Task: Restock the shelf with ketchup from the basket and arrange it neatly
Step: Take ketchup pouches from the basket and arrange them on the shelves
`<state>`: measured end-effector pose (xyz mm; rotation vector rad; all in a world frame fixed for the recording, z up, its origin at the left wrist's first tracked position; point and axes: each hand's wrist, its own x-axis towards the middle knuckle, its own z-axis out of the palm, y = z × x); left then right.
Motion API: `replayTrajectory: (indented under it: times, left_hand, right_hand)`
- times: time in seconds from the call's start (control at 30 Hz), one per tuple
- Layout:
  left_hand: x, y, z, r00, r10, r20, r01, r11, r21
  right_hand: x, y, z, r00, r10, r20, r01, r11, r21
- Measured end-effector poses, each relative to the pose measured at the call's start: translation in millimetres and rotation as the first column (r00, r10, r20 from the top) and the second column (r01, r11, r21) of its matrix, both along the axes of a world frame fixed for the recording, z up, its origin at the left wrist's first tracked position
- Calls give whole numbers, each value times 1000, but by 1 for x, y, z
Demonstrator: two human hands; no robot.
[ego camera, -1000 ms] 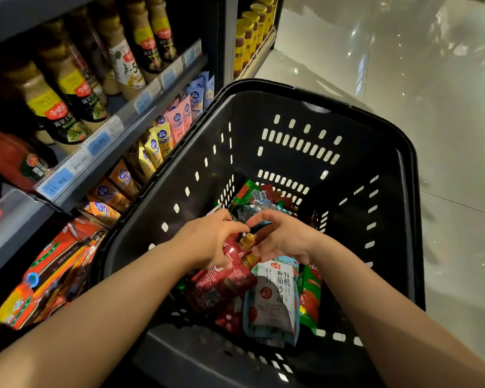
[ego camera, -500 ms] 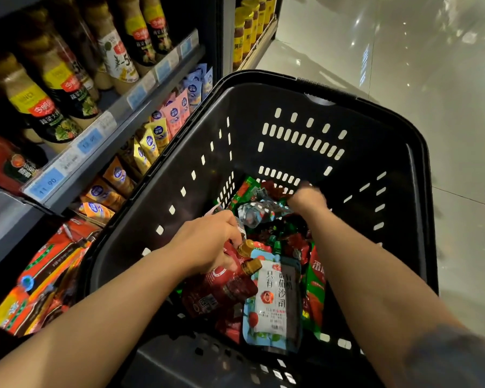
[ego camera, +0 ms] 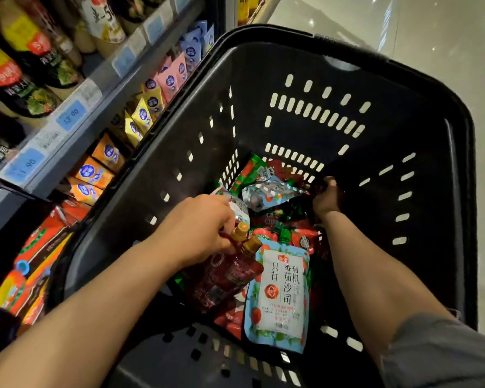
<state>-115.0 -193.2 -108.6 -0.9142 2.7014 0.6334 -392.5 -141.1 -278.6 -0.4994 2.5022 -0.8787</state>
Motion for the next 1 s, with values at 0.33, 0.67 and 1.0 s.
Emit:
replayTrajectory:
  times: [0.33,0.67,1.0]
  left_hand:
    - [2,-3,6,996,-33,84,32,999,16]
    - [2,-7,7,995,-8,100,8,1000,1]
    - [1,-6,5,998,-19,53,19,1000,-1]
  right_hand:
    - [0,-36,70,943,202,266,-161,973,-166]
    - [-22,-36,30,960,201,195,-248,934,259]
    - [-34,-22,-35,837,-26,547,-43,993,114]
